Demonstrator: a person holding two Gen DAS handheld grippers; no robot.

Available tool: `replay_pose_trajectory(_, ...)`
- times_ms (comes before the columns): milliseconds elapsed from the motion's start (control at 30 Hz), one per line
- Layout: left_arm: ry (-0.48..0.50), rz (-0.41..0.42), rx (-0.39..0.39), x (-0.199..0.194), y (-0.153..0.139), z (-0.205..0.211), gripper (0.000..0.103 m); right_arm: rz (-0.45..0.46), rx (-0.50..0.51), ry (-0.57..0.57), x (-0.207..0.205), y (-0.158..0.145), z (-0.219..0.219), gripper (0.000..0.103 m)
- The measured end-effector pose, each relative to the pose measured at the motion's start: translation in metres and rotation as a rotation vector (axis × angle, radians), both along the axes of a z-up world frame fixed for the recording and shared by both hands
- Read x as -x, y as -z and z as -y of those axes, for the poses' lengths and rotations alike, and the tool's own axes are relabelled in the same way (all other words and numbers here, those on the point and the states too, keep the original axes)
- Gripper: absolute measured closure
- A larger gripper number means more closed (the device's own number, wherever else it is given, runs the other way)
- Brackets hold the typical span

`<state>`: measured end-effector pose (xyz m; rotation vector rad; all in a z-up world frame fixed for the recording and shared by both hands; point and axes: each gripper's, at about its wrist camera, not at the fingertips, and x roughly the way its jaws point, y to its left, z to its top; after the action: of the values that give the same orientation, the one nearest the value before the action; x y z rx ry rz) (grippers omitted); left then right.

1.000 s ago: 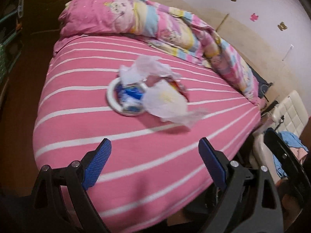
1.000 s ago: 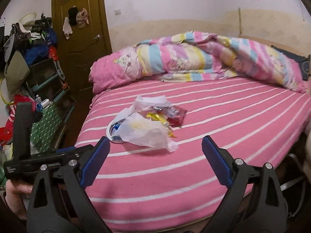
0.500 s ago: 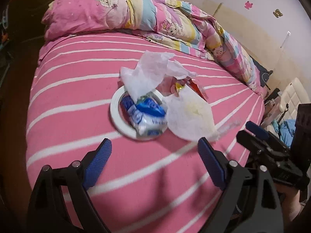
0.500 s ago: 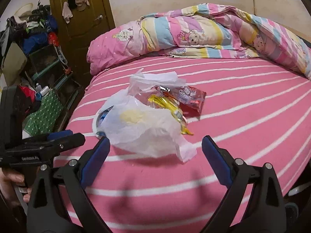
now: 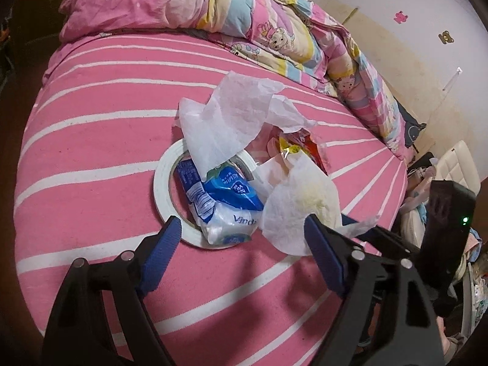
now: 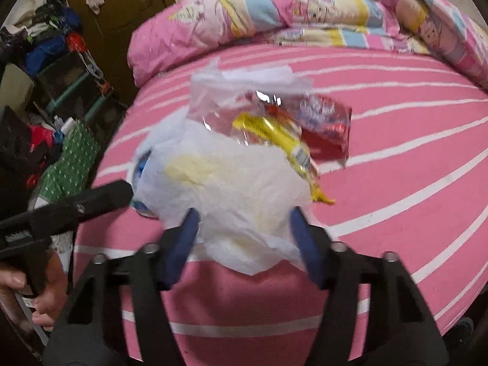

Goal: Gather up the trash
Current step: 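Grasp the blue wrapper with the left tool while the right tool grasps tissues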

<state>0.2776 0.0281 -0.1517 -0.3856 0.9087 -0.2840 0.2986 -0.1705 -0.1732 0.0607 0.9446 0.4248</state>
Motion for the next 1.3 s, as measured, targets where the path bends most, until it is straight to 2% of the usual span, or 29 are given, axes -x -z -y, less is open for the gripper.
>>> replay_pose_trajectory(67, -0.002, -0.009, 0.002, -0.002, 0.002, 0.0, 0.024, -0.012, 0.005, 0.001, -0.001, 0.003, 0.001, 0.065)
replay_pose_trajectory(100, -0.004, -0.013, 0.0, -0.004, 0.003, 0.0, 0.024, -0.012, 0.008, 0.004, -0.001, 0.003, 0.002, 0.078)
replay_pose_trajectory(133, -0.01, -0.019, 0.002, -0.005, 0.005, 0.0, 0.024, -0.01, 0.01, 0.008, -0.001, 0.003, 0.004, 0.084)
replay_pose_trajectory(233, -0.021, -0.041, 0.035, -0.009, 0.008, -0.002, 0.031, 0.011, -0.015, 0.04, 0.002, -0.002, 0.013, 0.09)
replay_pose_trajectory(333, -0.02, -0.037, 0.029, -0.011, 0.008, 0.001, 0.04, 0.031, -0.053, 0.085, 0.006, -0.008, 0.026, 0.09)
replay_pose_trajectory(700, -0.024, -0.017, -0.077, -0.017, 0.011, 0.015, 0.041, 0.059, -0.082, 0.13, 0.015, -0.02, 0.037, 0.09)
replay_pose_trajectory(733, -0.024, -0.016, -0.088, -0.017, 0.012, 0.016, 0.044, 0.06, -0.084, 0.134, 0.016, -0.02, 0.038, 0.09)
replay_pose_trajectory(767, -0.026, -0.017, -0.1, -0.018, 0.012, 0.017, 0.051, 0.061, -0.089, 0.139, 0.017, -0.021, 0.04, 0.09)
replay_pose_trajectory(900, -0.021, -0.015, -0.097, -0.018, 0.013, 0.016, 0.057, 0.077, -0.098, 0.159, 0.022, -0.027, 0.048, 0.09)
replay_pose_trajectory(1067, -0.013, 0.009, -0.09, -0.013, 0.009, 0.013, 0.072, 0.1, -0.121, 0.187, 0.026, -0.034, 0.058, 0.09)
replay_pose_trajectory(1300, 0.017, 0.045, -0.09, 0.002, -0.002, 0.017, 0.083, 0.147, -0.133, 0.212, 0.035, -0.045, 0.07, 0.09)
